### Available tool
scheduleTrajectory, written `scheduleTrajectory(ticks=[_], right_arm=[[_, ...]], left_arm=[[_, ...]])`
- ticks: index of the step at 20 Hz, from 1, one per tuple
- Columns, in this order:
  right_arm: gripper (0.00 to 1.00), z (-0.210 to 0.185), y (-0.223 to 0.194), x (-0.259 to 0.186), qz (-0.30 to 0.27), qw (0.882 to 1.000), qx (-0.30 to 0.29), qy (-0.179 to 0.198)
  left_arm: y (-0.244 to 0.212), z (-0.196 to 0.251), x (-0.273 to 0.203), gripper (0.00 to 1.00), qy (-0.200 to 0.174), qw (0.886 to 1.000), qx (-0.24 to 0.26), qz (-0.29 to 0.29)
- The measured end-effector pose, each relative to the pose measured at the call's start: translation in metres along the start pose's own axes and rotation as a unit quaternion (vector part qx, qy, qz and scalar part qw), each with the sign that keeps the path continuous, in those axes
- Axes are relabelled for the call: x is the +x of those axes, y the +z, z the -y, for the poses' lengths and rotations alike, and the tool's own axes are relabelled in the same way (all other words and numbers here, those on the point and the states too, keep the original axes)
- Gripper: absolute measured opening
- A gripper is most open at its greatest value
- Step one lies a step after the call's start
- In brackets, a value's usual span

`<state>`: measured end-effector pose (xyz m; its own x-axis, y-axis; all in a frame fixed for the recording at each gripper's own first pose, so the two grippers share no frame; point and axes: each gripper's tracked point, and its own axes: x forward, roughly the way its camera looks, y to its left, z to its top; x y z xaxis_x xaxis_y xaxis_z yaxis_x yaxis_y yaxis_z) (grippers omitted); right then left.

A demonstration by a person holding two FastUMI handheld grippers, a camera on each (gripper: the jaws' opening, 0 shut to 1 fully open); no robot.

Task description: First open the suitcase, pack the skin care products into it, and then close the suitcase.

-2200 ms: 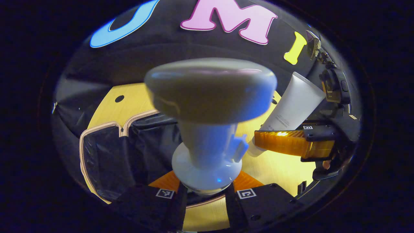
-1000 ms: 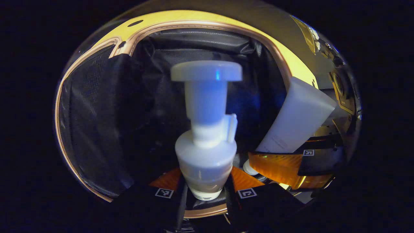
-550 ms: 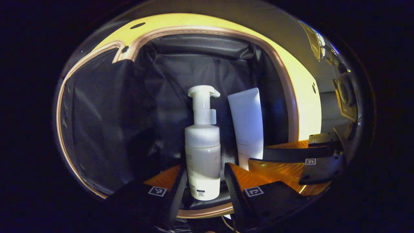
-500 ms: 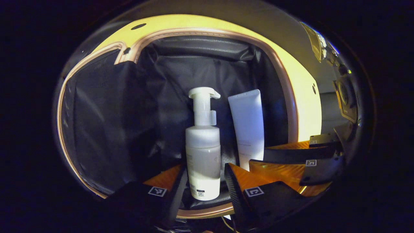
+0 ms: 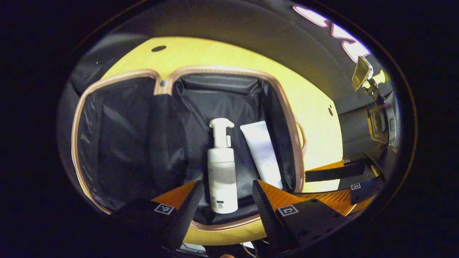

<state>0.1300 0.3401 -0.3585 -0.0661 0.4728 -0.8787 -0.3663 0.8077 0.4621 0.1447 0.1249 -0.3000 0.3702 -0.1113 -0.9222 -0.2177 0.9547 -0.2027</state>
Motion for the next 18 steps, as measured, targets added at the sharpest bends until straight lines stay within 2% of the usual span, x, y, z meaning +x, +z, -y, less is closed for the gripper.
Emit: scheduleTrajectory(ticks=[4, 7, 9, 14, 18], right_arm=[[0.98, -0.008, -0.03, -0.025, 0.031, 0.999, 0.012, 0.016], [0.98, -0.009, -0.042, -0.049, 0.065, 0.997, 0.027, 0.016], [0.98, -0.011, -0.045, -0.061, 0.086, 0.996, 0.035, 0.012], [0.98, -0.025, -0.053, -0.08, 0.117, 0.991, 0.056, 0.013], [0.98, -0.038, -0.064, -0.078, 0.121, 0.99, 0.069, 0.01]], left_arm=[[0.013, -0.028, -0.05, 0.88, 0.02, 0.995, 0.048, 0.089], [0.012, -0.077, -0.087, 0.89, 0.042, 0.991, 0.047, 0.12], [0.013, -0.123, -0.104, 0.88, 0.056, 0.988, 0.017, 0.143], [0.011, -0.238, -0.126, 0.89, 0.06, 0.975, -0.126, 0.171], [0.001, -0.312, -0.12, 0.89, 0.095, 0.969, -0.166, 0.159]])
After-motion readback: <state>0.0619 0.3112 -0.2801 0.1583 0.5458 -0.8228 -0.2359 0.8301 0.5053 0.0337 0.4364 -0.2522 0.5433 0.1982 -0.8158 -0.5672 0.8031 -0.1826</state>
